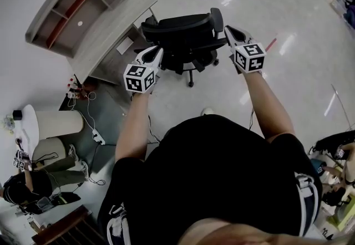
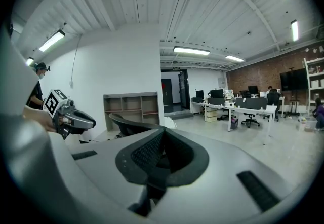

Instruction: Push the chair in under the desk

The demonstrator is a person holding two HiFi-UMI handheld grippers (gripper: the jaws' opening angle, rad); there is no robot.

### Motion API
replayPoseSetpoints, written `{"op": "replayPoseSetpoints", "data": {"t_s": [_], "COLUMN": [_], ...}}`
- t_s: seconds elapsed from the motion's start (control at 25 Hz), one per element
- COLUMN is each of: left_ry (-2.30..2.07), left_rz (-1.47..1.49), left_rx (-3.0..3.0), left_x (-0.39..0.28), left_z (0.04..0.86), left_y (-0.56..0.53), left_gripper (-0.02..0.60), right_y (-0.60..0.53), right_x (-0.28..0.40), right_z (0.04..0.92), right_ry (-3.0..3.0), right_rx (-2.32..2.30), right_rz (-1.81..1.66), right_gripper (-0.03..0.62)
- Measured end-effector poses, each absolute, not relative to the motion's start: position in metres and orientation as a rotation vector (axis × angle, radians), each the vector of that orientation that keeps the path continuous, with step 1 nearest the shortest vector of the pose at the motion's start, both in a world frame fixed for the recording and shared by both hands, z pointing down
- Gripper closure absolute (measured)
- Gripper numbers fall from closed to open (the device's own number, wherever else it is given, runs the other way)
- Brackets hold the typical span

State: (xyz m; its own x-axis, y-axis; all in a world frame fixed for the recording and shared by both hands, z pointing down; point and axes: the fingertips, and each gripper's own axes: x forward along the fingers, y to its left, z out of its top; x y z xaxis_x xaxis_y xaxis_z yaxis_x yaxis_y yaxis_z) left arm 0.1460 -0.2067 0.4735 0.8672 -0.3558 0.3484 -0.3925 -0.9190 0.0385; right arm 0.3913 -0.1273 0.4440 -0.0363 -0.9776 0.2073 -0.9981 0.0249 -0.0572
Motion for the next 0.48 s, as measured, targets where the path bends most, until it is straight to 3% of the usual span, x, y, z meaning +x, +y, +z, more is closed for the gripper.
{"op": "replayPoseSetpoints", "data": {"t_s": [0.48], "left_ry": [-0.618], "left_rz": [0.517], "left_rx": [2.91], "left_x": [0.136], "left_z": [0.482], "left_y": [-0.225], "left_gripper": [0.532], "right_y": [-0.142], "right_x": [0.391], "right_z": [0.447], "right_ry": [-2.157], "right_rx": [2.102], "right_rz": [0.293], "right_gripper": [0.596]}}
